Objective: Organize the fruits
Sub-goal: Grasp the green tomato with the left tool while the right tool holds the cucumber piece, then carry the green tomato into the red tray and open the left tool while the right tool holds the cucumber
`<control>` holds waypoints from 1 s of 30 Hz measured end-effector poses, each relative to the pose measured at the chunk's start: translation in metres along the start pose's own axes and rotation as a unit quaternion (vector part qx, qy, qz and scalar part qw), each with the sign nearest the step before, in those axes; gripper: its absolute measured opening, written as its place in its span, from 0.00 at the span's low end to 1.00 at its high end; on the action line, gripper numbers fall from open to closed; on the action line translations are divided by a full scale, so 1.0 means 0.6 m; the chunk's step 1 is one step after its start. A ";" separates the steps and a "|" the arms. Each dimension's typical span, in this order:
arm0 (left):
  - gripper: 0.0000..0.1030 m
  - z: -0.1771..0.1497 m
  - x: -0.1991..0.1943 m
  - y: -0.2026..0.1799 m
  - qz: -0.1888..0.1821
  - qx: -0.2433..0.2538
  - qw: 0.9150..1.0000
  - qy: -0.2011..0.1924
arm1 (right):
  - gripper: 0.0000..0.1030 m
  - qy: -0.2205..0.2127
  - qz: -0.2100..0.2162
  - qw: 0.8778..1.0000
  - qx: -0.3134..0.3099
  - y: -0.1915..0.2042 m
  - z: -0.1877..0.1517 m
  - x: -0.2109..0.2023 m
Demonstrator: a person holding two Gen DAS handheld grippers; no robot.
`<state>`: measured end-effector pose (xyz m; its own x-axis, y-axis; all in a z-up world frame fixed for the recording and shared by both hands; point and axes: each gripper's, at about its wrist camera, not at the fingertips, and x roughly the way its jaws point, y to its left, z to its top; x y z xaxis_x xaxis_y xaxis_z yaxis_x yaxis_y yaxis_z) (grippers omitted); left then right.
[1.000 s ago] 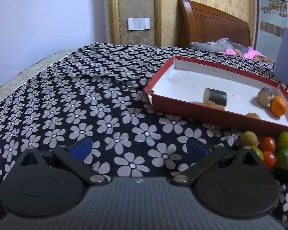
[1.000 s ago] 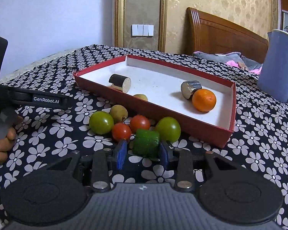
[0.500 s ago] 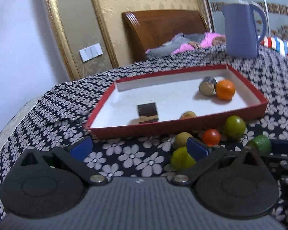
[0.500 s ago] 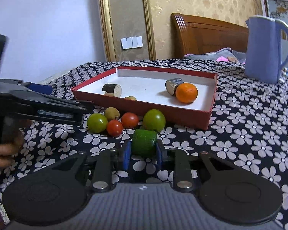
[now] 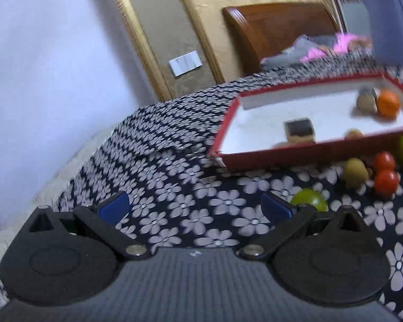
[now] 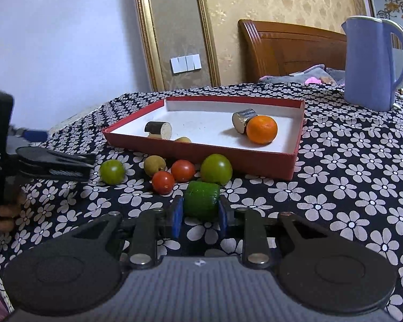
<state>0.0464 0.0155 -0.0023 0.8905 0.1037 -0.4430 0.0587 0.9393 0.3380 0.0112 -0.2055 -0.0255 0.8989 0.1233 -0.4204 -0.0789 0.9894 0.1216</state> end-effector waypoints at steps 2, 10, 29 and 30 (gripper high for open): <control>1.00 0.006 -0.011 0.020 -0.055 -0.029 0.998 -0.006 | 0.25 -0.001 0.003 1.000 0.003 -0.002 0.000 0.000; 1.00 0.003 -0.016 -0.019 -0.134 0.019 0.990 -0.033 | 0.25 -0.002 0.003 1.000 0.007 -0.002 -0.001 -0.001; 0.30 -0.012 0.068 0.004 -0.159 -0.036 0.986 0.043 | 0.25 -0.005 0.006 1.000 0.005 -0.003 -0.002 -0.003; 0.30 -0.013 0.067 0.006 -0.156 -0.039 0.986 0.042 | 0.25 -0.006 0.006 1.000 0.005 -0.003 -0.002 -0.003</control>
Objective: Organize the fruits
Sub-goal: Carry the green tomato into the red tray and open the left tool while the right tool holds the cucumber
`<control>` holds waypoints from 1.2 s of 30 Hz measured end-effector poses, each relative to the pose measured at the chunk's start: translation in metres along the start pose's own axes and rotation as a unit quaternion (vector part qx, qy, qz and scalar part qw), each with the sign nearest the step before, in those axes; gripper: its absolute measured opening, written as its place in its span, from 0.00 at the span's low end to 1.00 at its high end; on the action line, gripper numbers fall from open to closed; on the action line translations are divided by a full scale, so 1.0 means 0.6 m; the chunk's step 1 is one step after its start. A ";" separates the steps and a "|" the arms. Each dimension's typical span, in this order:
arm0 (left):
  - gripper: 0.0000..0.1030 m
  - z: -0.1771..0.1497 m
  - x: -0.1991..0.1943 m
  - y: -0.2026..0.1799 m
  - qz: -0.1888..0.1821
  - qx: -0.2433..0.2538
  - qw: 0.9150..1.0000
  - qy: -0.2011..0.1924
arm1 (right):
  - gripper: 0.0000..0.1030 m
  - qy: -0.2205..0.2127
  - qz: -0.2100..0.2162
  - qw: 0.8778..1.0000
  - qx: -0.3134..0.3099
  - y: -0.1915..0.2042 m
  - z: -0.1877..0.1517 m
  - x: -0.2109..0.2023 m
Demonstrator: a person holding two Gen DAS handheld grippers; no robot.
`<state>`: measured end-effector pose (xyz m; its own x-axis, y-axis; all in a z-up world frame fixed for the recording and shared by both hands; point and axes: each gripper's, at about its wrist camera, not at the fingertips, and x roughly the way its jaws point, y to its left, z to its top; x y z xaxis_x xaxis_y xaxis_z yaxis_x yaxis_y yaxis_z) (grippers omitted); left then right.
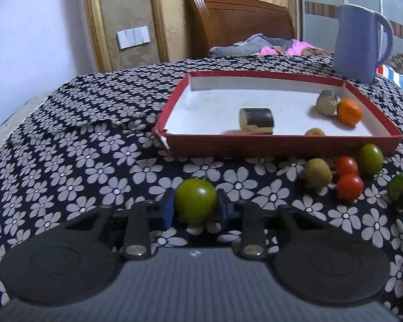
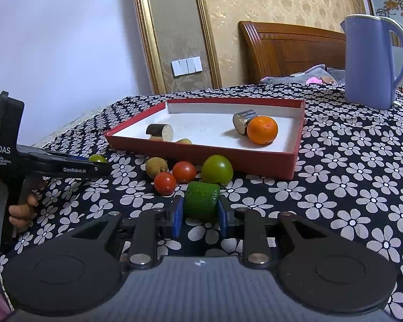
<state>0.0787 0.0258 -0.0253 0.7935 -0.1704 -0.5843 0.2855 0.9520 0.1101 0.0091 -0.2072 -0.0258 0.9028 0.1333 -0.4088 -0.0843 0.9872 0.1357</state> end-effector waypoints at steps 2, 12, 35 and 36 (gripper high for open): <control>0.29 -0.003 -0.010 0.004 0.004 -0.005 1.000 -0.004 | 0.25 -0.001 0.000 1.000 0.000 0.000 0.000 0.000; 0.29 0.024 -0.110 -0.002 0.000 -0.014 0.998 -0.056 | 0.25 -0.016 0.005 1.000 0.012 0.000 0.002 -0.016; 0.30 0.185 -0.001 -0.148 0.049 0.041 0.997 -0.052 | 0.25 -0.078 0.006 0.997 0.007 -0.019 0.021 -0.118; 0.30 0.189 0.008 -0.152 0.050 0.045 0.997 -0.050 | 0.25 -0.078 0.005 0.997 0.009 -0.021 0.020 -0.120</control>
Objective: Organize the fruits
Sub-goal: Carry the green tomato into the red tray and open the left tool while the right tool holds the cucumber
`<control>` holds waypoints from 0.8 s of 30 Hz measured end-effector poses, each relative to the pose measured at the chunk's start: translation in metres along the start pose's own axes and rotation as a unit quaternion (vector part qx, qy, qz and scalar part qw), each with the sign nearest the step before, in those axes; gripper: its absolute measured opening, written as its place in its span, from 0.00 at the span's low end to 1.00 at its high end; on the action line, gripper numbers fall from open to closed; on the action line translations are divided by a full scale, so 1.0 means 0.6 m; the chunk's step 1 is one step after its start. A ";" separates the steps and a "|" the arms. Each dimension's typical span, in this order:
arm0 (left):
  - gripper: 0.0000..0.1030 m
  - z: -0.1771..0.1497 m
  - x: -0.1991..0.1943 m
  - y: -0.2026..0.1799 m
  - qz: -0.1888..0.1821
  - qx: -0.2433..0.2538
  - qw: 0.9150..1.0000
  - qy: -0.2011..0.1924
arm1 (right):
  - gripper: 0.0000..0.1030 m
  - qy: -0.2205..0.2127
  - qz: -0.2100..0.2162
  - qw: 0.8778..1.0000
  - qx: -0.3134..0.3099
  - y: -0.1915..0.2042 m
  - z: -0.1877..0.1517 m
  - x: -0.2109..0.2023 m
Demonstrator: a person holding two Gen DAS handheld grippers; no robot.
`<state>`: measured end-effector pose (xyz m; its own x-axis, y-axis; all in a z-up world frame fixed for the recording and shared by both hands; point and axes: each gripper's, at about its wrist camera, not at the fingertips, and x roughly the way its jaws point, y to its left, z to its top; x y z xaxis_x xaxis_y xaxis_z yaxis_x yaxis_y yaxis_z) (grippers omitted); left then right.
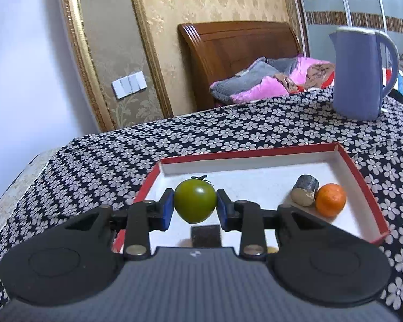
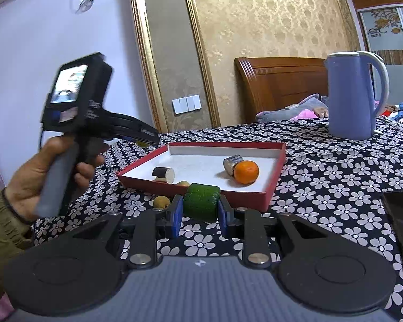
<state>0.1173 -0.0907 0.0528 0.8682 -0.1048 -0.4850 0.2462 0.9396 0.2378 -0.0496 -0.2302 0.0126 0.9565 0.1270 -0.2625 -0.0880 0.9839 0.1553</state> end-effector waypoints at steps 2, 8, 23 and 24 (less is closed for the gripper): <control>0.30 0.007 0.019 -0.012 0.005 0.009 1.000 0.005 | 0.25 0.001 -0.002 1.000 0.001 -0.003 -0.001 -0.001; 0.31 0.025 0.072 -0.045 0.013 0.031 0.999 0.017 | 0.25 0.001 -0.004 1.000 0.001 -0.007 0.000 -0.004; 0.68 0.039 0.142 -0.085 0.023 0.034 0.998 0.044 | 0.25 0.007 -0.015 1.000 0.006 -0.015 0.001 -0.003; 0.69 0.038 0.136 -0.085 0.026 0.038 0.998 0.042 | 0.25 0.008 -0.016 1.000 0.007 -0.015 0.001 -0.002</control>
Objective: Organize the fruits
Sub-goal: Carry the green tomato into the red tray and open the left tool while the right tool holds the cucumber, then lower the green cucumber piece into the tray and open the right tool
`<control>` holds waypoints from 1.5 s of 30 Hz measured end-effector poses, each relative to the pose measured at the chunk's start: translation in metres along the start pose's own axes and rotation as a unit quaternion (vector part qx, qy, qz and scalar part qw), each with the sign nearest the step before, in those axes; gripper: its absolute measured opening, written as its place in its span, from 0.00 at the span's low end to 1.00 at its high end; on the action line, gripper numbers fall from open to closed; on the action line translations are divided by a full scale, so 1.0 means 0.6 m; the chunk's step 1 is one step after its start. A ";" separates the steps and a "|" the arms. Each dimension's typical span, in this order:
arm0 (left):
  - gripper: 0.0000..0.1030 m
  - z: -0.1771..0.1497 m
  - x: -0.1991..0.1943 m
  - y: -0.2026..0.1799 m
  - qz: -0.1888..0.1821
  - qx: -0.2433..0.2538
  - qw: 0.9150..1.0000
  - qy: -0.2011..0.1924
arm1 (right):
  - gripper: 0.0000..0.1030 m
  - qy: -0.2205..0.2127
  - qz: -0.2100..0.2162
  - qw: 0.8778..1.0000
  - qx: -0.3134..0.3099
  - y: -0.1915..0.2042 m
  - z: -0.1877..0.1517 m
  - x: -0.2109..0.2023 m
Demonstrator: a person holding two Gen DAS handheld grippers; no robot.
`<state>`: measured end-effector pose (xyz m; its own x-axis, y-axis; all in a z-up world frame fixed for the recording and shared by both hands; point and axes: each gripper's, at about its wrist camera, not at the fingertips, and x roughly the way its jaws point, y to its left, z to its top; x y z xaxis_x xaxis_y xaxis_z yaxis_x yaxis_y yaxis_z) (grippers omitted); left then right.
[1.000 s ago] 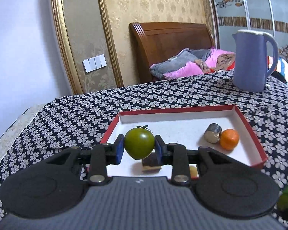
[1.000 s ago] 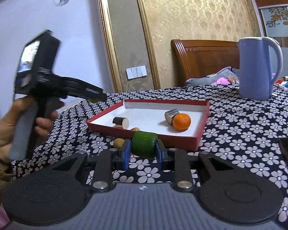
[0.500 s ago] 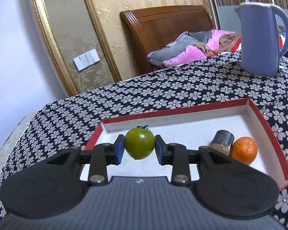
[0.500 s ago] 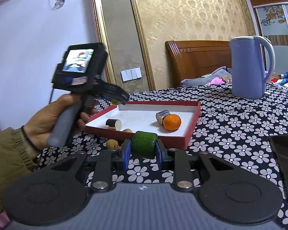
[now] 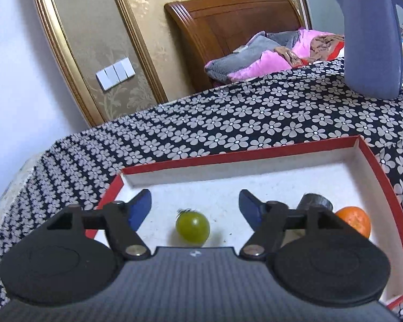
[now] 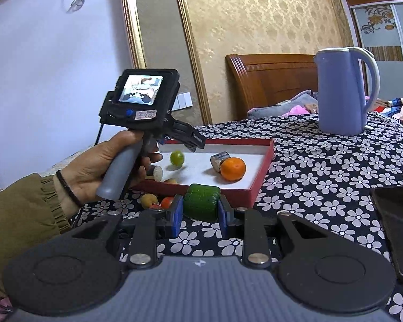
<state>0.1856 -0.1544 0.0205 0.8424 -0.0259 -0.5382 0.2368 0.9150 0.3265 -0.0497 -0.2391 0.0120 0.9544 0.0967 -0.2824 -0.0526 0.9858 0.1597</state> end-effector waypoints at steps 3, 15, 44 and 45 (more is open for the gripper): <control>0.70 -0.010 -0.026 0.019 0.004 -0.003 1.000 -0.002 | 0.25 0.004 0.001 1.000 0.000 0.004 0.000 0.004; 1.00 -0.155 -0.169 0.153 0.038 -0.111 0.992 -0.054 | 0.25 -0.003 0.002 1.000 -0.023 0.027 0.034 0.018; 1.00 -0.265 -0.147 0.182 0.027 -0.191 0.981 0.009 | 0.30 0.084 -0.140 0.984 -0.074 -0.026 0.126 0.362; 1.00 -0.265 -0.147 0.183 0.027 -0.191 0.981 0.009 | 0.30 0.083 -0.142 0.984 -0.072 -0.026 0.126 0.357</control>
<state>0.0602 0.0122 -0.0197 0.8389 0.0311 -0.5434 -0.0102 0.9991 0.0414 0.1781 -0.2443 0.0206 0.8760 -0.1762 -0.4489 0.1570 0.9844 -0.0800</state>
